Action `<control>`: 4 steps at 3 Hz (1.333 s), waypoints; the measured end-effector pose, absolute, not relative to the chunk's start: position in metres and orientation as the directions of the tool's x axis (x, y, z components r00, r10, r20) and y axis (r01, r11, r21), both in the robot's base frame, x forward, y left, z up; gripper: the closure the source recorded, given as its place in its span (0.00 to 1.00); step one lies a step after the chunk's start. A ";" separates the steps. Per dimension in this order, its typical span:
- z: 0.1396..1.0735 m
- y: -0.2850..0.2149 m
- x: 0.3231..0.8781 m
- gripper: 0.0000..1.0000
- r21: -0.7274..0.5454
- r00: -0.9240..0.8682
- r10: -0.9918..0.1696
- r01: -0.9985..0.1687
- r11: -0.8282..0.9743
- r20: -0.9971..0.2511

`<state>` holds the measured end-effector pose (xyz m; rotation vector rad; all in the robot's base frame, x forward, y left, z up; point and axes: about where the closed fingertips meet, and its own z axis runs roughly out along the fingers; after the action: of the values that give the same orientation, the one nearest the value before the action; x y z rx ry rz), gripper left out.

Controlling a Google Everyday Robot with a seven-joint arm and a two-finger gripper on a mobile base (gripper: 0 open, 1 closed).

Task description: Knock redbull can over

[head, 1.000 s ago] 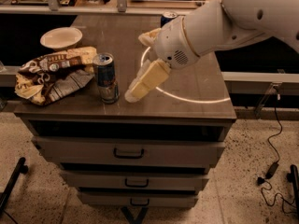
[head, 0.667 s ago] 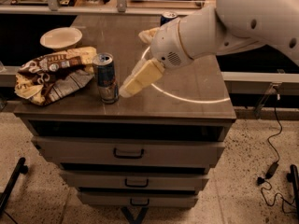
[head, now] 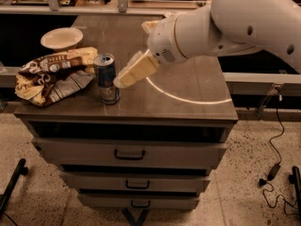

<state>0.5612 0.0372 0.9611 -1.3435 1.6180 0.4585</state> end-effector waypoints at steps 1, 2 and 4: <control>0.961 0.052 0.555 0.00 -0.222 0.057 -0.482 -0.930 0.293 -0.874; 0.960 0.084 0.550 0.00 -0.145 0.051 -0.338 -0.955 0.258 -0.940; 0.958 0.123 0.557 0.00 -0.096 0.025 -0.210 -0.938 0.334 -0.977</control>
Offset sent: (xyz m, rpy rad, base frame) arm -0.0084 0.0996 0.0130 0.5126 0.0865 0.1949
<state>0.5568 0.1234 0.9579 -1.1138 1.4540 0.7988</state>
